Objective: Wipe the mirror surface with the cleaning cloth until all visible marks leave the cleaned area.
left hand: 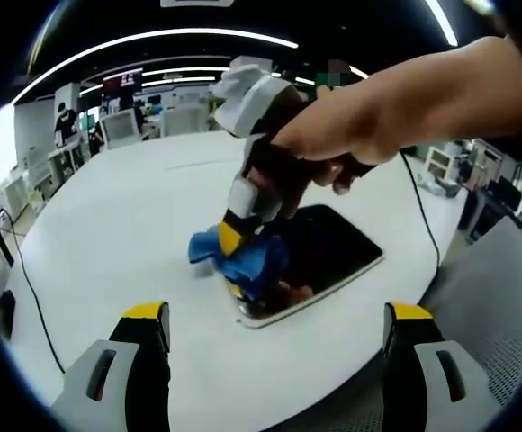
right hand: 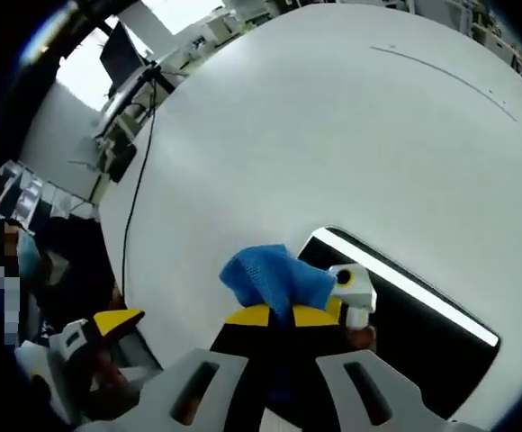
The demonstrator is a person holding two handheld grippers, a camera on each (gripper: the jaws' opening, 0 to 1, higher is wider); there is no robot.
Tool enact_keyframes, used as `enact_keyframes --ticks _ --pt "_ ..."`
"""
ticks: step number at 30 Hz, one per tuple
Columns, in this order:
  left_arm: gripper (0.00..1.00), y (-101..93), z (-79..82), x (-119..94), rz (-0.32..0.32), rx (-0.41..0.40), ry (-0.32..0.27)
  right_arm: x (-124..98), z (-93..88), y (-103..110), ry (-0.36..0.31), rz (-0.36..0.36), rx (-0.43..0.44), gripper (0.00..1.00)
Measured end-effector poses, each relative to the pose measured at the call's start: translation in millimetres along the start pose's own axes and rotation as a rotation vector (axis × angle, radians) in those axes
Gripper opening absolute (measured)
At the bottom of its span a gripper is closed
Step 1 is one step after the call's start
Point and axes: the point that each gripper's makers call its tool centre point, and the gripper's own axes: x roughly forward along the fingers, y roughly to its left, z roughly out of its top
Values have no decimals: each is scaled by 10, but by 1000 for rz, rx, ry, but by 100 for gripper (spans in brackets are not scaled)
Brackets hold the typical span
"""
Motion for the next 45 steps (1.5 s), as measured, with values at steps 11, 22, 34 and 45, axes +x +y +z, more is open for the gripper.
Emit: enact_keyframes --ticks 11,22,34,45 --pt "99 -3 0 -1 -3 6 0 5 -25 42 9 17 0 1" --pt "99 10 6 -20 6 0 -1 4 -38 27 4 27 8 1" --pt "99 27 -23 -7 12 -2 8 -74 -115 -26 -12 47 14 0" --pt "99 21 -15 -16 12 6 9 -50 -103 -55 -39 49 19 1"
